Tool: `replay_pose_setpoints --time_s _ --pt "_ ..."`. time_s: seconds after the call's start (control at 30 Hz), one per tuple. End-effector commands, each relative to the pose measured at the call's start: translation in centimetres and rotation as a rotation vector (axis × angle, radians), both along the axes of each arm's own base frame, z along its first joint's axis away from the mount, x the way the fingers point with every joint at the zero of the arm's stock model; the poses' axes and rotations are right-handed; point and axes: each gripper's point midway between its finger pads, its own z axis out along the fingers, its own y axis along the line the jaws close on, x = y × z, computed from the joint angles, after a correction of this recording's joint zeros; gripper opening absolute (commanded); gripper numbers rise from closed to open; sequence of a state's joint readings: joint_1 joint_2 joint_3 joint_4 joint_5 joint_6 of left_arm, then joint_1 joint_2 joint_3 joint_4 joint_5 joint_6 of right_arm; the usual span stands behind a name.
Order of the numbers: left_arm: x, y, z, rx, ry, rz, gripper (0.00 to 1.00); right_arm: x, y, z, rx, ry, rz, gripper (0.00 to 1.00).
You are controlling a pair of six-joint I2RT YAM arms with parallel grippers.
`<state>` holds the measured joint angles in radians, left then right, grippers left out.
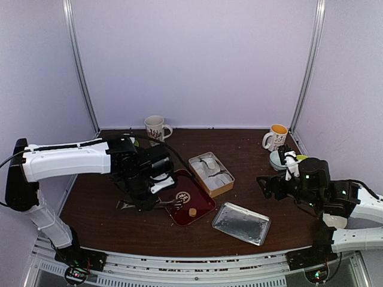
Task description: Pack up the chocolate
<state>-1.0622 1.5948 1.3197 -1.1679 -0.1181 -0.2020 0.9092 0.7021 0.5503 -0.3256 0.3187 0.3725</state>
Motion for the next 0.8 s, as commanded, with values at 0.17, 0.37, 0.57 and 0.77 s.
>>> replay_pose_setpoints --time_s 0.17,0.37,0.57,0.77 --pt "1.9 -5.1 6.7 -0.264 -0.176 -0.060 0.15 0.4 -0.4 0.1 -0.002 -0.013 -0.026 0.90" --pt "4.3 -9.3 8.9 -0.431 -0.271 -0.031 0.17 0.4 -0.3 0.1 -0.002 -0.014 -0.027 0.90" --pt "7.5 -12.6 7.8 -0.438 -0.308 0.023 0.19 0.4 -0.6 0.5 -0.008 -0.020 -0.032 0.90" --pt "9.8 -15.1 6.5 -0.468 -0.310 0.040 0.19 0.2 -1.0 1.2 -0.006 -0.028 -0.038 0.90"
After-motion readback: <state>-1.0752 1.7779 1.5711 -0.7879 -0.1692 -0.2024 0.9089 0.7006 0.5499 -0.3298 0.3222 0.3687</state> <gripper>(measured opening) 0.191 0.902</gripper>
